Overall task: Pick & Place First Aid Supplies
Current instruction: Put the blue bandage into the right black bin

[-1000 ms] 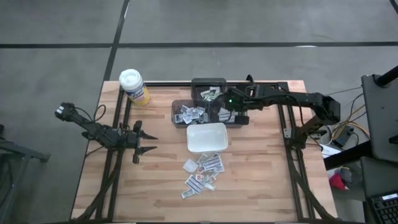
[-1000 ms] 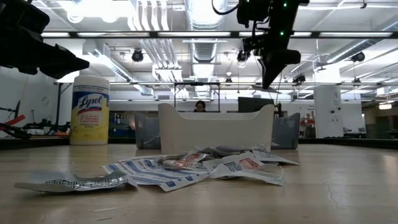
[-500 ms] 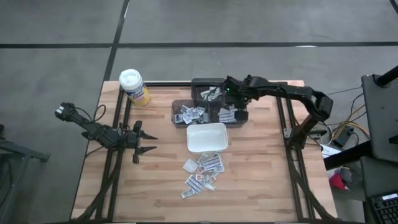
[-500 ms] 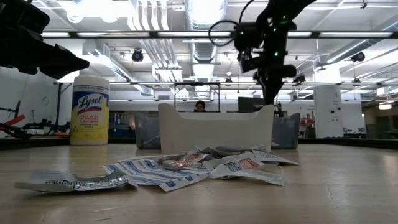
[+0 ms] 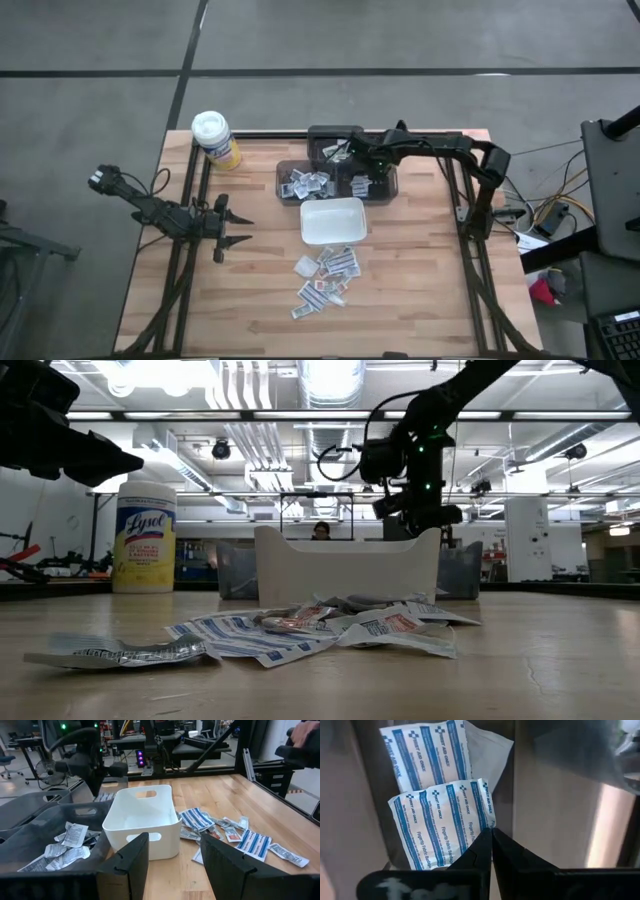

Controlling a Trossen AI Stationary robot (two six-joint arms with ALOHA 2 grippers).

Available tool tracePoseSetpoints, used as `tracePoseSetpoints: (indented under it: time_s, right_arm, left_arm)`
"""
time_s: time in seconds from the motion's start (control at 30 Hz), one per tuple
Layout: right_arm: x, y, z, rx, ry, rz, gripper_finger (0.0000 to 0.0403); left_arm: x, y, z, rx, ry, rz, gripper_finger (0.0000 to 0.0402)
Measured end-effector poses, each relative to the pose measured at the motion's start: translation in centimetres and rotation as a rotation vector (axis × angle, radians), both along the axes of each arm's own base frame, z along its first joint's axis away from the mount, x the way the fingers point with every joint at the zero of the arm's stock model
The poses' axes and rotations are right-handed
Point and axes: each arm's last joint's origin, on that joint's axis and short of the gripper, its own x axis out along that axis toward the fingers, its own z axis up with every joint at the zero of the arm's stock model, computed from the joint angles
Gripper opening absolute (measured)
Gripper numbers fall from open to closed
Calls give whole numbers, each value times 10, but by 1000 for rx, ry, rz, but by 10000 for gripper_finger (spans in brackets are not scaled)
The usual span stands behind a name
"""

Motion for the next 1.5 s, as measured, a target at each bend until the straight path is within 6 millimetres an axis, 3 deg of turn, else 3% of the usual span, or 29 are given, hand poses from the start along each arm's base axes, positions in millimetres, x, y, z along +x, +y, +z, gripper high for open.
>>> tracePoseSetpoints:
  time_s: [0.33, 1.1, 1.5]
  right_arm:
    - [6, -4, -16, 2, 11, -3, 8]
    - [5, -11, -16, 0, -21, -66, 10]
    - [5, -11, -15, -9, -14, -42, 86]
  left_arm:
    - [0, 2, 0, 33, -4, 48, 177]
    - [0, 2, 0, 44, -6, 53, 177]
    - [0, 2, 0, 43, -7, 53, 177]
